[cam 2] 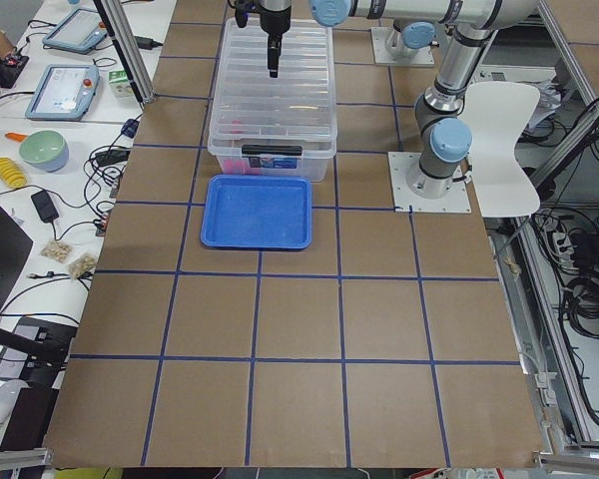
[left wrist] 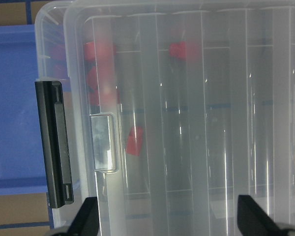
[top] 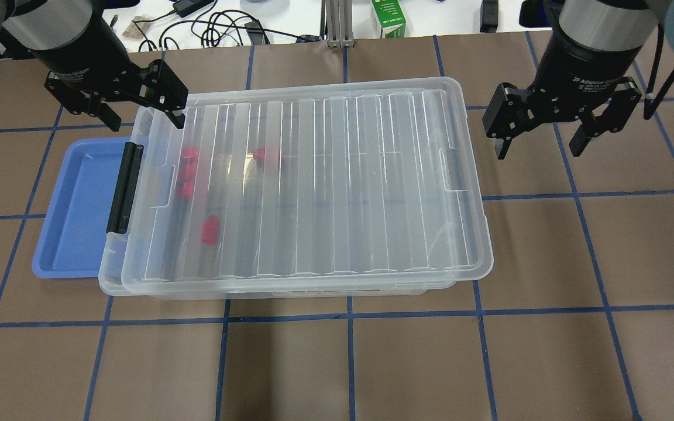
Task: Place red block in blue tray from box
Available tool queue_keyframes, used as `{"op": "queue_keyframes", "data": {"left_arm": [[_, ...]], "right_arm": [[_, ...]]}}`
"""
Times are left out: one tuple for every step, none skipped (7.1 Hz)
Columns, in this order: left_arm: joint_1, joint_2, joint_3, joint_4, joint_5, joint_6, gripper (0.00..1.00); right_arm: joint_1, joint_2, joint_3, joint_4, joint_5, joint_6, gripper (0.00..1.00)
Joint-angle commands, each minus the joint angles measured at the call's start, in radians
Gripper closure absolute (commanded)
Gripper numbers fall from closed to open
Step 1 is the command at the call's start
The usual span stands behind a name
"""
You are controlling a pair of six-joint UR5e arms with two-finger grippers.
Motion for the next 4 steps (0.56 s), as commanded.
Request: {"op": "queue_keyframes", "data": {"left_arm": [[0.000, 0.002, 0.000, 0.000, 0.001, 0.000, 0.00], [0.000, -0.003, 0.003, 0.000, -0.001, 0.000, 0.00], [0.000, -0.003, 0.003, 0.000, -0.001, 0.000, 0.00], [0.000, -0.001, 0.003, 0.000, -0.001, 0.000, 0.00]], "right_arm": [[0.001, 0.036, 0.001, -0.022, 0.003, 0.002, 0.00], [0.004, 0.090, 0.001, -0.129, 0.012, 0.002, 0.00], [0.005, 0.139, -0.001, -0.201, -0.002, 0.002, 0.00], [0.005, 0.163, 0.001, -0.212, 0.004, -0.015, 0.00]]}}
